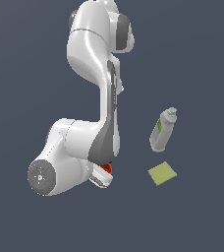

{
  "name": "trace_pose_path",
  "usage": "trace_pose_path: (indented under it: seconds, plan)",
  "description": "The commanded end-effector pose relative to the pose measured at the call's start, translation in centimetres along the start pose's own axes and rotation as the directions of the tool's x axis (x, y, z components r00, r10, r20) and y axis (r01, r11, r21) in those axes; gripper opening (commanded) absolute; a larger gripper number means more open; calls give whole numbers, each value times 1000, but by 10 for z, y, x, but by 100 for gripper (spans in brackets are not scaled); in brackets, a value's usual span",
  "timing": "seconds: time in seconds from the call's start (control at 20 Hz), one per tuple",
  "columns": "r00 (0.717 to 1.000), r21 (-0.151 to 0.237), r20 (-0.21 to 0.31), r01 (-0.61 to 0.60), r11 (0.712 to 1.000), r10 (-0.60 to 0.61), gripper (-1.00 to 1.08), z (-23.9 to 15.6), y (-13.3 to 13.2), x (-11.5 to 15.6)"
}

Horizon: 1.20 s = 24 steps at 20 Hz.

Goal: Pick up a designated object from a clutter of objects.

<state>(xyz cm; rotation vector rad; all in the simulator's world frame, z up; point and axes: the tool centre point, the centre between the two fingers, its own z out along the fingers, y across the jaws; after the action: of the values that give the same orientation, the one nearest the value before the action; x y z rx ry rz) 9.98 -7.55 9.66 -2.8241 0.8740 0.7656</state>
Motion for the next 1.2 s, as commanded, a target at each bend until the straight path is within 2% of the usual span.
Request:
trace_pose_path:
  seconds: [0.0, 0.65, 0.7, 1.15]
  plan:
    - [1000, 0, 0, 0, 1000, 0, 28, 4, 0, 0]
    - [1000, 0, 1, -2, 1000, 2, 28, 29, 0, 0]
    - [1000, 0, 1, -2, 1000, 2, -100, 29, 0, 0]
    - [1000, 0, 1, -2, 1000, 2, -100, 29, 0, 0]
